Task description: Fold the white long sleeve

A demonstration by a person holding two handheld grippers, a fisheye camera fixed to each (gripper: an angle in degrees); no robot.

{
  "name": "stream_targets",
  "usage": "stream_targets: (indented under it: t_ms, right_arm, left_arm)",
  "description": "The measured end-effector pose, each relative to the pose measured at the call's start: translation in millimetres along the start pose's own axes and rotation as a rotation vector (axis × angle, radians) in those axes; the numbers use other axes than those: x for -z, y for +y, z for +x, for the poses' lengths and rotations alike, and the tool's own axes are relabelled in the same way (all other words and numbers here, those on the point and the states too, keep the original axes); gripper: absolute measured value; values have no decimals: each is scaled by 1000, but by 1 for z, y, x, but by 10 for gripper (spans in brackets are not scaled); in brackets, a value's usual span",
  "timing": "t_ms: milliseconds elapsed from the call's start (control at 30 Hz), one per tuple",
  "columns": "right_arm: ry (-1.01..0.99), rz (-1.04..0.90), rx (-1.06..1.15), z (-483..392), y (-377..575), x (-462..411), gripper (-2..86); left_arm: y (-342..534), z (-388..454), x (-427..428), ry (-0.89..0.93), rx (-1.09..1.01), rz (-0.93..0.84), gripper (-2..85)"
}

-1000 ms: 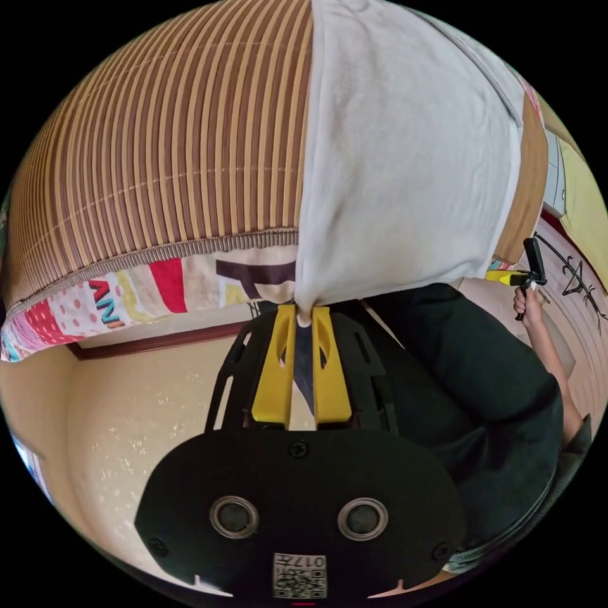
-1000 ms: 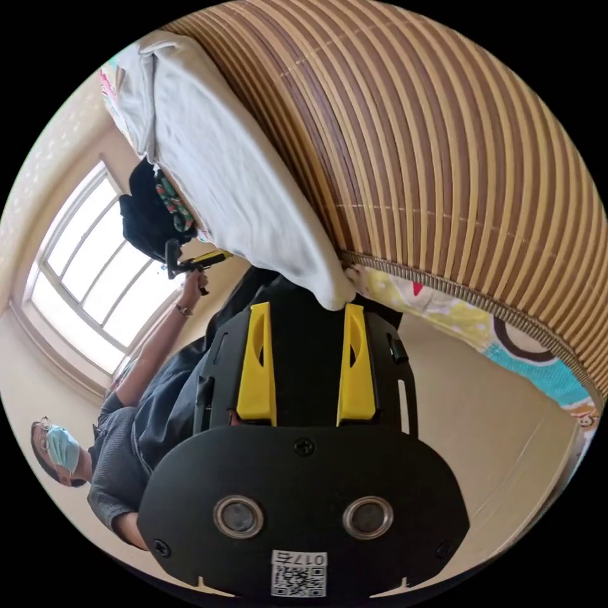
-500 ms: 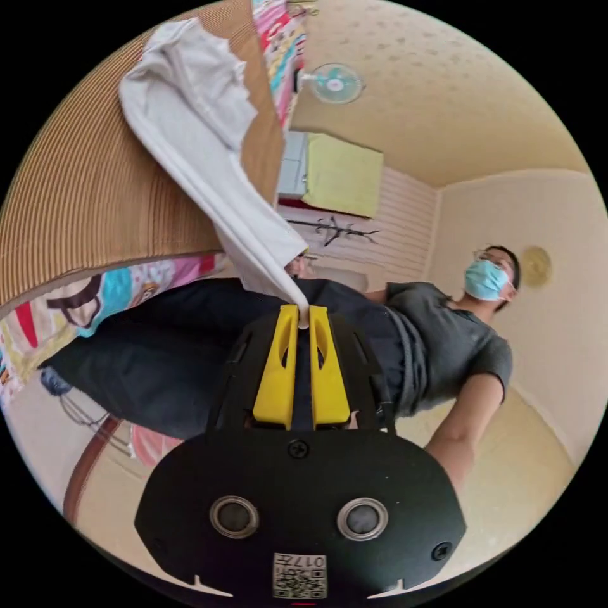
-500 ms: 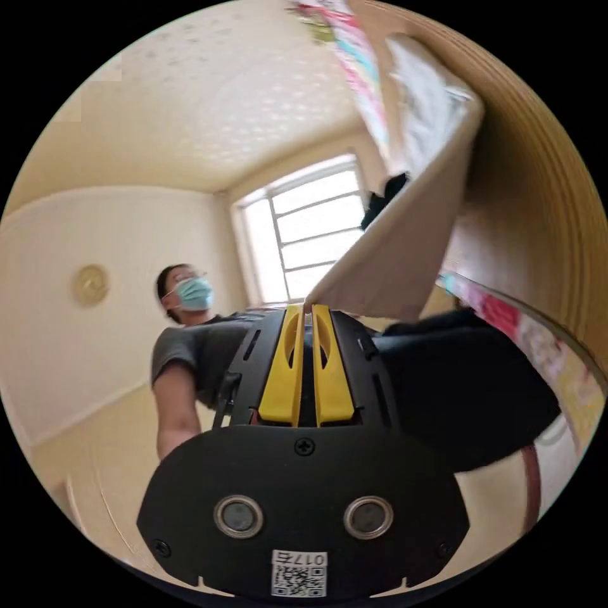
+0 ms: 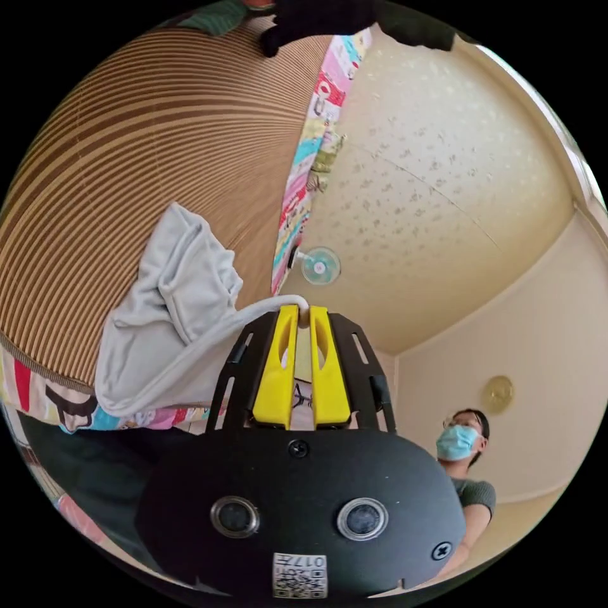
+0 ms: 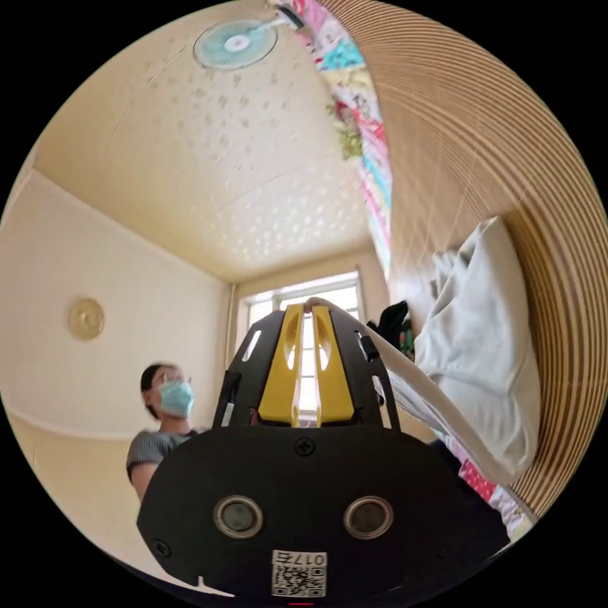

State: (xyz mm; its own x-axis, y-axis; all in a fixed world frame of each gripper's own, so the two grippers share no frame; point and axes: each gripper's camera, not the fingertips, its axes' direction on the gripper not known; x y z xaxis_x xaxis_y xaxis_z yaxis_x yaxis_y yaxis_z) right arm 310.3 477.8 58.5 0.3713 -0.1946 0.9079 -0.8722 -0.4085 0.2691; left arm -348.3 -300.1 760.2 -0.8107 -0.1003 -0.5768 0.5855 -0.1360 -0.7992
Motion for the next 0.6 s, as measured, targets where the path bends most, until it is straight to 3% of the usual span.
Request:
stream_targets:
  t_ms: [133, 233, 367, 500, 600]
  right_arm:
    - [184, 219, -93, 12, -38, -14, 22]
    - [235, 310, -76, 6, -44, -36, 36]
    - [546, -63, -74, 7, -51, -114, 70]
    - [732, -465, -143, 46, -33, -194, 97]
    - [791, -621, -157, 67, -29, -247, 129]
  left_arm:
    - [-40, 12, -24, -183, -29, 89, 36]
    - [-41, 26, -29, -505, -56, 124, 99]
    - [-24, -8, -59, -816, -43, -105, 160]
    - [-2, -39, -85, -839, -55, -256, 152]
    - [5, -43, -104, -819, -35, -328, 95]
